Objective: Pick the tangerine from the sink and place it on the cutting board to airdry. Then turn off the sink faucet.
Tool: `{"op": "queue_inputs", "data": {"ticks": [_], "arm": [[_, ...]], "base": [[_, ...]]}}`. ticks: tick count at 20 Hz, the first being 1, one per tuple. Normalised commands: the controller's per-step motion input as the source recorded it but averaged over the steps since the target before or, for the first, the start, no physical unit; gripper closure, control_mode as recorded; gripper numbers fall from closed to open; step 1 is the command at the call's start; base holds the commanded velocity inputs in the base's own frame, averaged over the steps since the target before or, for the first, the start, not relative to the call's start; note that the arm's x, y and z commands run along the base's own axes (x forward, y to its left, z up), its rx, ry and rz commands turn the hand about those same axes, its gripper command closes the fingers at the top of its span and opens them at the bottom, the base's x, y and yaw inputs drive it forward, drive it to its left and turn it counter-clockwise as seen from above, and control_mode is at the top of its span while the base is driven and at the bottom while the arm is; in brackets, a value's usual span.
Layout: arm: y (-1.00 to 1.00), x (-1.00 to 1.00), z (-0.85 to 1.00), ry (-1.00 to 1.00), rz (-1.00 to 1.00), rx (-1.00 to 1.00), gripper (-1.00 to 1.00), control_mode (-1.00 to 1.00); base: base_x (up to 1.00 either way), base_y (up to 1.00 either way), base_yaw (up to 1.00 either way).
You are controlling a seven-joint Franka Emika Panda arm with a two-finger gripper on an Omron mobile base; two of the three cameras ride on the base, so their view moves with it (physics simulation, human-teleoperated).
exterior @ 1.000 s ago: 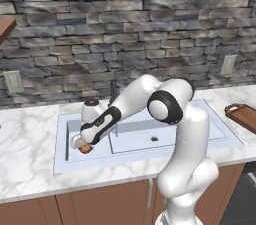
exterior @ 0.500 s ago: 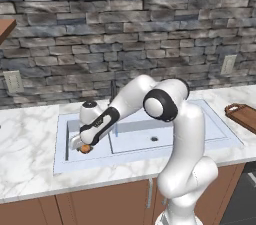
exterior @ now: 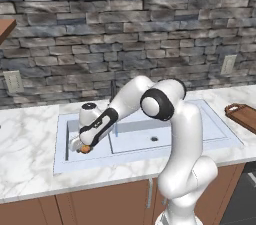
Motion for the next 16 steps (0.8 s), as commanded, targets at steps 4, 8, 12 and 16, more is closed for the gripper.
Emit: {"op": "queue_inputs", "data": {"ticks": [4,8,12,16], "arm": [[0.02,0.00,-0.17,0.01,0.00,0.00,1.00,-1.00],[0.01,0.00,-0.06,0.00,0.00,0.00,1.00,-1.00],[0.00,-0.01,0.01,0.00,0.00,0.00,1.00,-1.00],[0.00,-0.04,0.22,-0.02,0.00,0.00,1.00,-1.00]], "base": [[0.00,0.00,0.00],[0.00,0.00,0.00],[0.00,0.00,0.00],[0.00,0.00,0.00]]}}
